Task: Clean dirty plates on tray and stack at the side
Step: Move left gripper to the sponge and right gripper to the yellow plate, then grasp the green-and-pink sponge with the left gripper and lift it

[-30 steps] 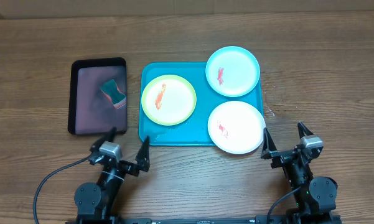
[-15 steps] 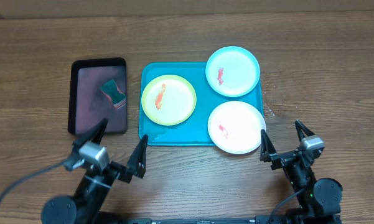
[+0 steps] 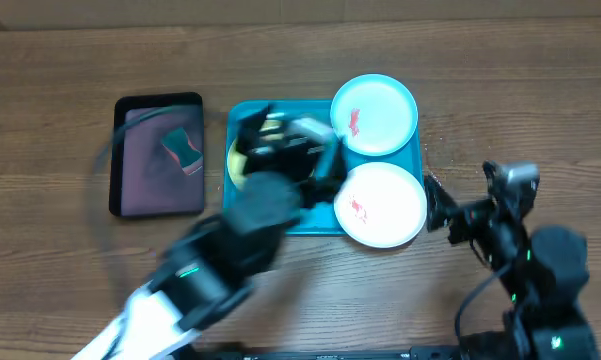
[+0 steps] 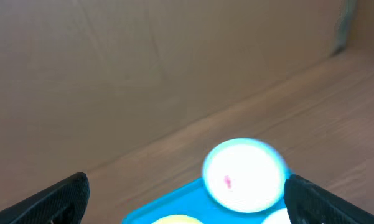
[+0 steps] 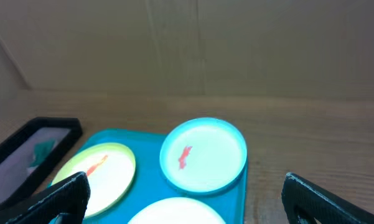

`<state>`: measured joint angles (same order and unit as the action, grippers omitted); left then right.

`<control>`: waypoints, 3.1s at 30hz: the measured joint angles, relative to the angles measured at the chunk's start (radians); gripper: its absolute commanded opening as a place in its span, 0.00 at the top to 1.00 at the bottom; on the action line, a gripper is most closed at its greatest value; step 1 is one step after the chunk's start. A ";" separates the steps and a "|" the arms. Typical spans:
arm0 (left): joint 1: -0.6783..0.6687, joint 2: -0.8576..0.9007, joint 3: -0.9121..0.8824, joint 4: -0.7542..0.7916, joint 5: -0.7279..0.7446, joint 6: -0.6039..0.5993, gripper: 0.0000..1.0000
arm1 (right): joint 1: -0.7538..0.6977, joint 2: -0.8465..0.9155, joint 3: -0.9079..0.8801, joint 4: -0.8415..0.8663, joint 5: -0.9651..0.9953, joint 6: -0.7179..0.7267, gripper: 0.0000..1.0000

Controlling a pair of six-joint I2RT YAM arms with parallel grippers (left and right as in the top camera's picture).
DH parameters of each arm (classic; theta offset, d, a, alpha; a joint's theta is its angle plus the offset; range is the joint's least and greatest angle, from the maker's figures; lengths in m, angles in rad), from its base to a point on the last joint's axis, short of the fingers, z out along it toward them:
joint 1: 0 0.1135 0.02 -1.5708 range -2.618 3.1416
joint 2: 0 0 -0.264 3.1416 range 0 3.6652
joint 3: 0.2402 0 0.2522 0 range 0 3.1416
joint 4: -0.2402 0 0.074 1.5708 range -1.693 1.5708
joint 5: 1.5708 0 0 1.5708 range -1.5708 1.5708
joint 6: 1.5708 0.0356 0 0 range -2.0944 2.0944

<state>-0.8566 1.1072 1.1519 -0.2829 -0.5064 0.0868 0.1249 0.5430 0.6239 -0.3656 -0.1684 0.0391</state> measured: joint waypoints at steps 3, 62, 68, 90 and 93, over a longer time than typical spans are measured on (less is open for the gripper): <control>-0.066 0.187 0.125 -0.109 -0.171 0.048 0.00 | 0.000 0.179 0.169 -0.137 -0.015 0.002 0.00; 0.723 0.893 0.530 -0.666 0.090 -0.833 0.46 | 0.172 1.107 0.636 -0.278 -0.111 0.243 0.16; 0.763 0.948 0.530 -0.655 0.103 -0.837 0.46 | 0.172 1.110 0.636 -0.278 -0.105 0.245 0.16; 0.800 0.993 0.487 -0.662 0.206 -0.852 0.63 | 0.172 1.110 0.636 -0.278 -0.104 0.245 0.16; 0.800 0.996 0.472 -0.661 0.212 -0.858 0.63 | 0.172 1.110 0.636 -0.278 -0.104 0.245 0.16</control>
<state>-0.0570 2.1029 1.6238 -0.9443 -0.2947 -0.7715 0.2970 1.6527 1.2602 -0.6437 -0.2726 0.2840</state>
